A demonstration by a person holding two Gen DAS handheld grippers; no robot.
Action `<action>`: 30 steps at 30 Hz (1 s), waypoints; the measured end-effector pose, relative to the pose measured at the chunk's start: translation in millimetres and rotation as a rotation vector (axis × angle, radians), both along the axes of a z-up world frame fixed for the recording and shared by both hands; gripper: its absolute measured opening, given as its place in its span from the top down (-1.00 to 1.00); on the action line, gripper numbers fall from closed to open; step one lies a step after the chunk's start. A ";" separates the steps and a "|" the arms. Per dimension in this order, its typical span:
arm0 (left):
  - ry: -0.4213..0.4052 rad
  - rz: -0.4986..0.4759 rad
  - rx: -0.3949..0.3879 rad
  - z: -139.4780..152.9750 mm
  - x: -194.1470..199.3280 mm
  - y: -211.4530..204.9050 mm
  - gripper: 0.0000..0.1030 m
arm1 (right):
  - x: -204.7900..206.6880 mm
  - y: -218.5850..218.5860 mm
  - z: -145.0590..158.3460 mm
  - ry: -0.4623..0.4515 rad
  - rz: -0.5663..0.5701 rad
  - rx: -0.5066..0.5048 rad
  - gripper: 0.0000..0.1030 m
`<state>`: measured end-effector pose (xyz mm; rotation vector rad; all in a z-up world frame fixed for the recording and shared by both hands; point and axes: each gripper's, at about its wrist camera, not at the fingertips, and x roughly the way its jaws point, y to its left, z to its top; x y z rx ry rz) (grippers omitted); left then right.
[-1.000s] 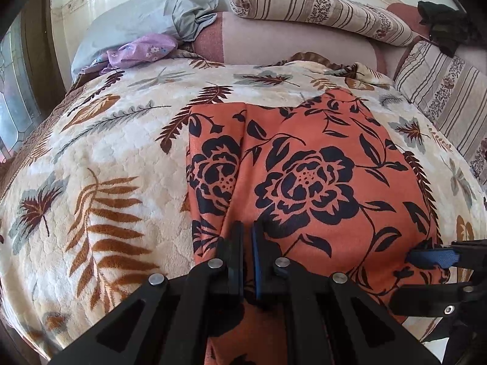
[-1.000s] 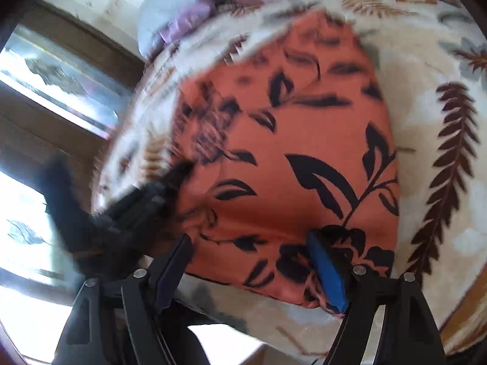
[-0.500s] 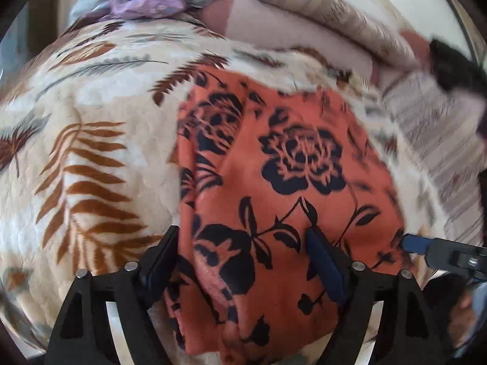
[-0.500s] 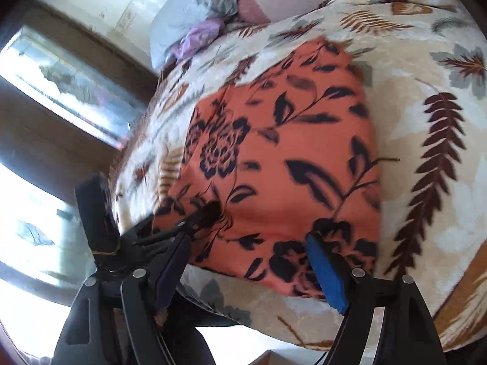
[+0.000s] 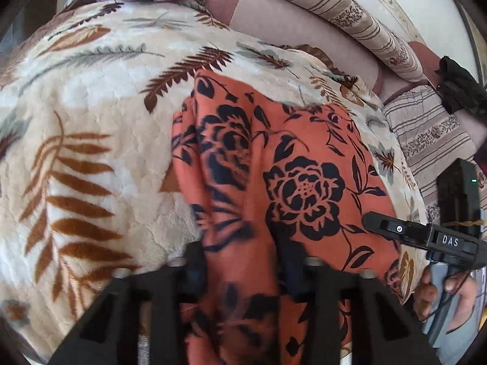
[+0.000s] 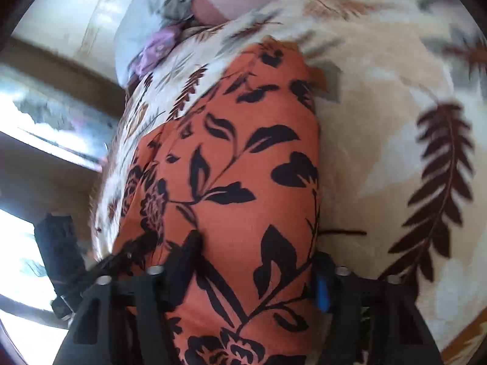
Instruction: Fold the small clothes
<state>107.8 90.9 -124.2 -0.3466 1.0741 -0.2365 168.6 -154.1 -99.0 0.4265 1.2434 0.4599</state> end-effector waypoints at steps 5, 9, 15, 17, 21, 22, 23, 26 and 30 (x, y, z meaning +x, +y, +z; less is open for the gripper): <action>-0.124 0.007 0.000 47.6 3.7 -18.3 0.50 | -2.3 -0.2 63.5 -0.187 0.062 -0.111 0.23; -0.247 -0.016 -0.054 87.4 27.0 -43.5 0.49 | 9.7 -37.9 108.8 -0.312 -0.009 -0.097 0.23; -0.064 -0.064 0.068 27.8 97.3 -98.8 -0.25 | 55.8 -118.7 60.0 -0.193 -0.171 -0.059 -0.44; 0.052 -0.090 0.136 -9.2 97.9 -101.6 -0.30 | 60.5 -136.0 22.9 -0.072 -0.244 -0.082 -0.48; -0.067 -0.046 0.152 11.9 63.5 -86.2 -0.33 | 24.6 -153.6 29.1 -0.170 -0.321 -0.066 -0.48; -0.089 -0.054 0.167 18.6 57.7 -88.1 -0.33 | 15.7 -151.4 44.3 -0.227 -0.328 -0.035 -0.48; -0.112 -0.056 0.193 23.6 52.3 -90.9 -0.38 | 13.5 -148.9 53.8 -0.267 -0.322 -0.010 -0.48; -0.083 -0.101 0.281 13.8 53.7 -103.7 -0.45 | 10.2 -122.4 65.3 -0.336 -0.229 0.048 -0.56; -0.022 -0.036 0.256 12.2 44.1 -90.7 -0.49 | 28.1 -95.8 -18.6 -0.001 -0.156 0.060 -0.62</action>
